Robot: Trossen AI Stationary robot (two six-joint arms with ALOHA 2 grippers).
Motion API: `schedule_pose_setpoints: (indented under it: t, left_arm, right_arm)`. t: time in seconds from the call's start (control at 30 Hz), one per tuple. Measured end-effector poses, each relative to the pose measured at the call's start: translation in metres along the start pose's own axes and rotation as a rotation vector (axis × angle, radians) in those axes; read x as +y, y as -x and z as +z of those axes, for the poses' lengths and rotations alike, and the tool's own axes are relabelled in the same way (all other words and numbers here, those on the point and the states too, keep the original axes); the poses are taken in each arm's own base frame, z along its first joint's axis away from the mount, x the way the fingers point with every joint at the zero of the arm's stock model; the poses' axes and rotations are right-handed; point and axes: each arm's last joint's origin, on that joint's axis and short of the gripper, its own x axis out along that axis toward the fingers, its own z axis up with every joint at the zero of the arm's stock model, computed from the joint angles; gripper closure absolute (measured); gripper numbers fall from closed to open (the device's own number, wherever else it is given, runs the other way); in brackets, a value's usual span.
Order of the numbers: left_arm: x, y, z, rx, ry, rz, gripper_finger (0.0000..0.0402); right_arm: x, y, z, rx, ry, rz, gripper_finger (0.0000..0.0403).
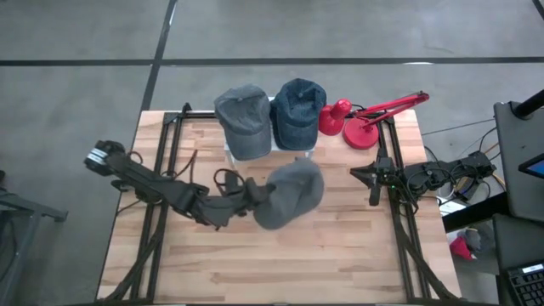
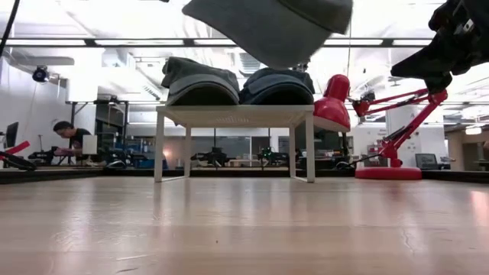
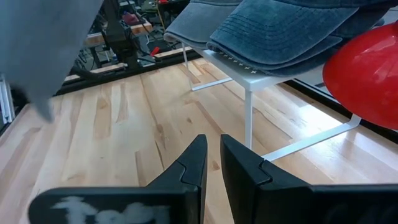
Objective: Pick & Place hat
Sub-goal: Stack the gray cap on the gray cap on the shelf
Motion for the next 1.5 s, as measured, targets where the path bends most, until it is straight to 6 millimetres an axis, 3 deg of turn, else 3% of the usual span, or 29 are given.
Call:
schedule_pose_setpoints:
  t: [0.37, 0.77, 1.13, 1.5]
  left_arm:
    - [-0.027, 0.017, 0.022, -0.245, -0.027, -0.111, 0.0401]
    - [-0.047, 0.038, 0.05, -0.557, -0.065, -0.112, 0.0401]
    - [-0.062, 0.045, 0.07, -0.592, -0.035, -0.133, 0.0402]
    - [-0.071, 0.041, 0.077, -0.553, -0.061, -0.165, 0.0401]
  right_arm:
    - [0.0, 0.0, 0.0, 0.0, 0.0, 0.0, 0.036]
    - [0.0, 0.0, 0.0, 0.001, 0.0, 0.0, 0.036]
    - [0.0, 0.0, 0.0, 0.0, 0.0, 0.0, 0.036]
    - [0.0, 0.0, 0.0, 0.0, 0.0, -0.001, 0.036]
